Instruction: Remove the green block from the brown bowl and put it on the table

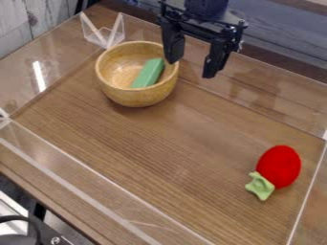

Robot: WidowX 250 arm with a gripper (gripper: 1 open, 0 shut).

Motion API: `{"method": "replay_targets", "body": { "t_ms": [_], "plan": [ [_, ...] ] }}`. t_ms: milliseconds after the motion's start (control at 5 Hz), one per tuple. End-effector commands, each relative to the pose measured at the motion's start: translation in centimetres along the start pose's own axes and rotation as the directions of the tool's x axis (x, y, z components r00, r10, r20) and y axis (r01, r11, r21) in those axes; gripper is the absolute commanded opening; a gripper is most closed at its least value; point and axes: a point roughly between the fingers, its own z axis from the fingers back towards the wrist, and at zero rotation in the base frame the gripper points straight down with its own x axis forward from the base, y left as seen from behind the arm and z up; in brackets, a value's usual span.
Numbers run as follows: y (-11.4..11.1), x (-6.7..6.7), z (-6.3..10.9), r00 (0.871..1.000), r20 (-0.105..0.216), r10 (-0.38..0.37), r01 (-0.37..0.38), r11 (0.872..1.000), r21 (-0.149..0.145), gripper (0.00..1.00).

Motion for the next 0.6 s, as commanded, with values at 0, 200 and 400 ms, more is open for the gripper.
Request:
{"method": "replay_targets", "body": {
  "t_ms": [0, 200, 400],
  "plan": [
    [1.4, -0.2, -0.5, 1.000, -0.013, 0.016, -0.016, 1.000, 0.006, 1.00],
    [3.4, -0.5, -0.9, 0.999, -0.020, 0.048, -0.048, 0.999, 0.012, 1.00],
    [6.3, -0.7, -0.9, 0.997, -0.003, 0.073, -0.073, 0.997, 0.018, 1.00]
  ]
}}
